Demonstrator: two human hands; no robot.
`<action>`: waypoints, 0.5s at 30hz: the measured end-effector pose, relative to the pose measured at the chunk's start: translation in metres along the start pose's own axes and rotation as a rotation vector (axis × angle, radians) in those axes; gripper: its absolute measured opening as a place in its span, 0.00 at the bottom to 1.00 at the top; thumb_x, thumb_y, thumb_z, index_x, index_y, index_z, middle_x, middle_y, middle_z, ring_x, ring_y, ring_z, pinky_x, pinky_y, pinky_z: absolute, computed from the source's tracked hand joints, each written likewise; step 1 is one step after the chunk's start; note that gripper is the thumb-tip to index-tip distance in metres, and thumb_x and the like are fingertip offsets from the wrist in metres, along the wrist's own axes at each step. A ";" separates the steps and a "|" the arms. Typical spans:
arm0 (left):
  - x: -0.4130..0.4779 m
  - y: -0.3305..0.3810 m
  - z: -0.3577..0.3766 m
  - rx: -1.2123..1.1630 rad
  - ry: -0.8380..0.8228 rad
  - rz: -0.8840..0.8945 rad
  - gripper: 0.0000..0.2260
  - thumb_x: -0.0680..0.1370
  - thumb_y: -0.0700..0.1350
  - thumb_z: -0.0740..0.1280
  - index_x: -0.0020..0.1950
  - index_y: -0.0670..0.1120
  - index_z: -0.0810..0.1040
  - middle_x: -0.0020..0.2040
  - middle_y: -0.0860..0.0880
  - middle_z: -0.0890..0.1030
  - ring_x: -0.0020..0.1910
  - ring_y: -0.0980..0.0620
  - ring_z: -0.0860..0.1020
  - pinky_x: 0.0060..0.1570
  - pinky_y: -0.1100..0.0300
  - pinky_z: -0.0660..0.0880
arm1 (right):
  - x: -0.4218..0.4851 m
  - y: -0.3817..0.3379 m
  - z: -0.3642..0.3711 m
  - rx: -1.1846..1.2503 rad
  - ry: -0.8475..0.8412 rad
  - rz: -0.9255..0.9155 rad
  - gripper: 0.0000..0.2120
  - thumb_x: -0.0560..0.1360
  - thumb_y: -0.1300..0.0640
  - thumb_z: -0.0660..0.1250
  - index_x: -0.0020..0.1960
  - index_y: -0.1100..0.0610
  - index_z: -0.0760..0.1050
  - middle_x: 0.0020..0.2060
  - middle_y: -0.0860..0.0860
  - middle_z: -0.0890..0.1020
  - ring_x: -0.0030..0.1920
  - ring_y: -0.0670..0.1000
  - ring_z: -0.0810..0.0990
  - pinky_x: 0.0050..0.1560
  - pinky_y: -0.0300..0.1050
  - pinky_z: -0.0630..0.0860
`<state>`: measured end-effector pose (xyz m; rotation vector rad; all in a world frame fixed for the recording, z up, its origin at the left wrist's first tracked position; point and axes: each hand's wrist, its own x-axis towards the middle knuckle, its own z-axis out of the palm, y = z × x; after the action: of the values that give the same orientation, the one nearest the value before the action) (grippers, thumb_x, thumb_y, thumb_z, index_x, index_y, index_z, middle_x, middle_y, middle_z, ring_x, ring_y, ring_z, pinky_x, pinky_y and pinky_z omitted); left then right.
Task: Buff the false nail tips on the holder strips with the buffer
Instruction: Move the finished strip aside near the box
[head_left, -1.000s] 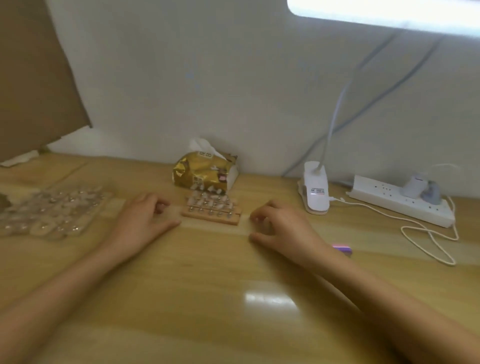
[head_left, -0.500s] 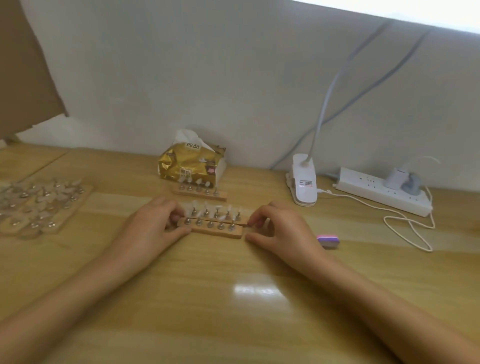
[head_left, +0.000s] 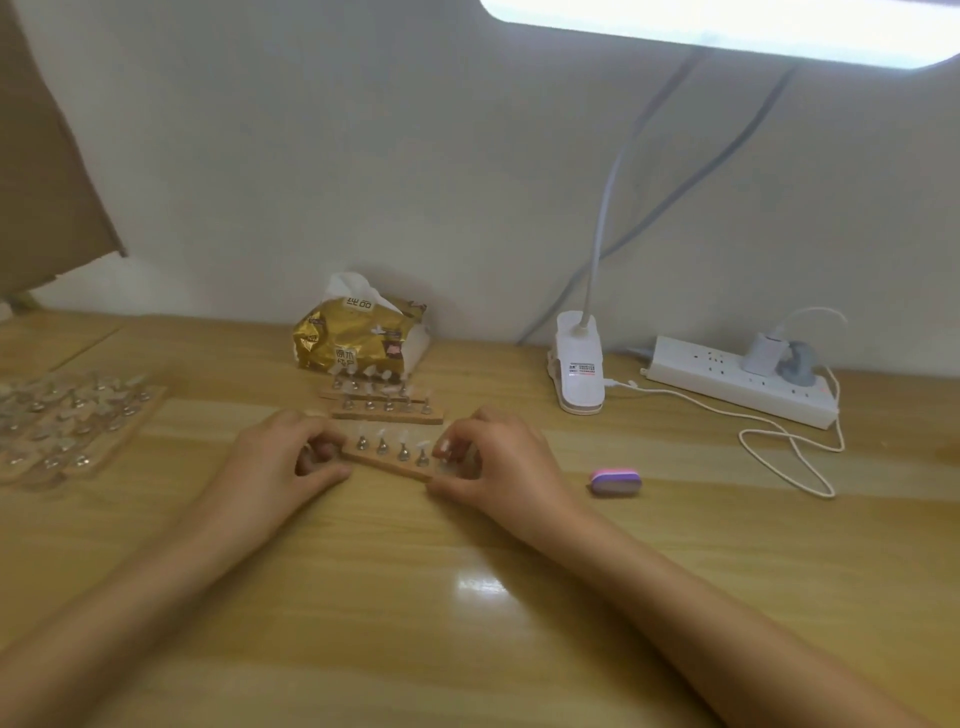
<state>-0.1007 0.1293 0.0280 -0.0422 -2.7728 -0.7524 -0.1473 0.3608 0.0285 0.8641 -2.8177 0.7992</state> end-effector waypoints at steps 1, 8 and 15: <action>-0.005 0.004 0.000 -0.016 -0.020 0.018 0.11 0.70 0.42 0.77 0.48 0.53 0.80 0.44 0.54 0.78 0.38 0.56 0.77 0.40 0.67 0.71 | -0.004 0.001 -0.004 -0.021 -0.007 -0.014 0.13 0.74 0.45 0.73 0.56 0.47 0.79 0.48 0.44 0.77 0.53 0.48 0.74 0.51 0.46 0.68; -0.026 0.053 0.027 -0.169 -0.234 0.265 0.10 0.71 0.51 0.75 0.48 0.61 0.78 0.48 0.61 0.76 0.45 0.60 0.76 0.40 0.70 0.71 | -0.073 0.042 -0.061 0.008 -0.219 -0.007 0.15 0.66 0.43 0.79 0.48 0.38 0.77 0.45 0.36 0.77 0.50 0.36 0.68 0.50 0.37 0.63; -0.022 0.099 0.052 -0.260 -0.335 0.350 0.10 0.70 0.50 0.76 0.45 0.59 0.77 0.46 0.60 0.76 0.46 0.66 0.74 0.42 0.73 0.69 | -0.083 0.089 -0.105 0.091 -0.022 0.127 0.11 0.78 0.54 0.69 0.60 0.47 0.81 0.51 0.47 0.77 0.45 0.42 0.75 0.45 0.29 0.69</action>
<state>-0.0825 0.2422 0.0280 -0.7453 -2.8246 -1.0809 -0.1333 0.5181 0.0594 0.7147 -2.8997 0.9463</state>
